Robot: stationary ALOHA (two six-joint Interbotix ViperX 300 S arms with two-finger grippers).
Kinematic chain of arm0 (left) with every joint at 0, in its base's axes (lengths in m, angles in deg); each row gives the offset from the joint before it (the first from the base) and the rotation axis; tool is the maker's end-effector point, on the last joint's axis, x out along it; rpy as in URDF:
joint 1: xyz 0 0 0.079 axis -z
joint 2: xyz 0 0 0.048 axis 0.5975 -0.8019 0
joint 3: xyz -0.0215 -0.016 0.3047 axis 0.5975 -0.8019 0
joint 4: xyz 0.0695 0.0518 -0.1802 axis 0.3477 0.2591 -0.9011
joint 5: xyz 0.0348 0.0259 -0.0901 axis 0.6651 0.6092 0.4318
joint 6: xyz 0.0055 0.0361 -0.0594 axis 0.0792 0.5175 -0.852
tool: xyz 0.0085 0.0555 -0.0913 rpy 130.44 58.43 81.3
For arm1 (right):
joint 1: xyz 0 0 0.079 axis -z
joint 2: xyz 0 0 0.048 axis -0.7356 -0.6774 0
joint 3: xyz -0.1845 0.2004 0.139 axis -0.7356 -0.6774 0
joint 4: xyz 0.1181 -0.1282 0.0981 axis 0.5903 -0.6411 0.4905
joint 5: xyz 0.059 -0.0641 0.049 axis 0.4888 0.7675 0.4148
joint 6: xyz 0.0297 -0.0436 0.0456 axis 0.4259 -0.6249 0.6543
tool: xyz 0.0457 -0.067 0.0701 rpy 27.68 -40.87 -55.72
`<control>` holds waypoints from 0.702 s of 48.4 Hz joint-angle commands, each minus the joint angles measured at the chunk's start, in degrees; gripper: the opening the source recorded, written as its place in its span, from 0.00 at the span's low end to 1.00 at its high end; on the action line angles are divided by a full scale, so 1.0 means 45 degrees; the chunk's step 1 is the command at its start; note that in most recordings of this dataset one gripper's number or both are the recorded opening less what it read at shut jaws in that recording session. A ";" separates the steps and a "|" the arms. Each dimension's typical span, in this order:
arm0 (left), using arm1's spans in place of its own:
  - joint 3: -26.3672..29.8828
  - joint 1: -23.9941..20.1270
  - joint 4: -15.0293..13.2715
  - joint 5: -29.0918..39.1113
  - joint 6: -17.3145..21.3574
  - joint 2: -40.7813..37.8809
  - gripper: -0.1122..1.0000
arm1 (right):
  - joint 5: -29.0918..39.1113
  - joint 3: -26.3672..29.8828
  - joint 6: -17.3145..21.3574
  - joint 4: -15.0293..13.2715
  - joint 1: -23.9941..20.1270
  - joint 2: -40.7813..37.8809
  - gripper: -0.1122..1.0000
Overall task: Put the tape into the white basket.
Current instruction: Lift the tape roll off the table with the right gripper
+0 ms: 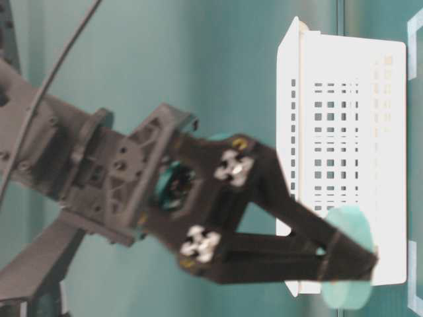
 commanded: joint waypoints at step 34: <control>0.0176 -0.0039 -0.0020 -0.0078 0.0020 -0.0137 0.00 | 0.2246 0.1152 -0.0195 -0.0078 0.0410 0.0703 0.72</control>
